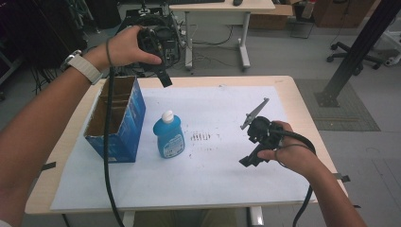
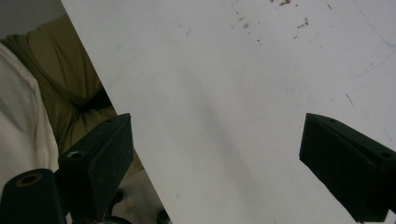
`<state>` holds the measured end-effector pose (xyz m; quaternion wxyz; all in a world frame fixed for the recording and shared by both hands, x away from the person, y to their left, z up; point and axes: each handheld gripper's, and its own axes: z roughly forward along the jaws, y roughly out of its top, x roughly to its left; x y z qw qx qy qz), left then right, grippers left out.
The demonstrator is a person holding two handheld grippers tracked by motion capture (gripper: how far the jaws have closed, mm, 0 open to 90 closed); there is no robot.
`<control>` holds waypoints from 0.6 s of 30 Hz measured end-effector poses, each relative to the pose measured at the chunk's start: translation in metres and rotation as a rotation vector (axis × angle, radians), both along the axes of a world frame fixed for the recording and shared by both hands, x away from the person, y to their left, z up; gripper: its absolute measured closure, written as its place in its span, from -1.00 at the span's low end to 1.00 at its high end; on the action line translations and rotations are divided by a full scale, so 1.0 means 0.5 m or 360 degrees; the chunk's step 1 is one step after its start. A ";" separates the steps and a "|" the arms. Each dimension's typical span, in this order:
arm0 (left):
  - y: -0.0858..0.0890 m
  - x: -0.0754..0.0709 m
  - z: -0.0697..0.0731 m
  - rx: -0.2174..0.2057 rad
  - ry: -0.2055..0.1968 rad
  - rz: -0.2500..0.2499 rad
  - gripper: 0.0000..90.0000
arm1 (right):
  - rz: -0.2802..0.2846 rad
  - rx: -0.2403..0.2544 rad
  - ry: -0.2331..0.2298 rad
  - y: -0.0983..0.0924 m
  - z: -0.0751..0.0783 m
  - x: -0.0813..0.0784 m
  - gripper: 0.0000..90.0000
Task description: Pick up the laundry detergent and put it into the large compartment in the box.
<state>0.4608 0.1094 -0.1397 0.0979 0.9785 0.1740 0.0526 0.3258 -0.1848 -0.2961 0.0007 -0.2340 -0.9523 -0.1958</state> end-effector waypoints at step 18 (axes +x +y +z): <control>-0.006 -0.021 0.012 0.0027 0.0038 0.0168 -0.77 | 0.0005 0.0009 -0.0008 -0.004 -0.001 -0.007 -0.77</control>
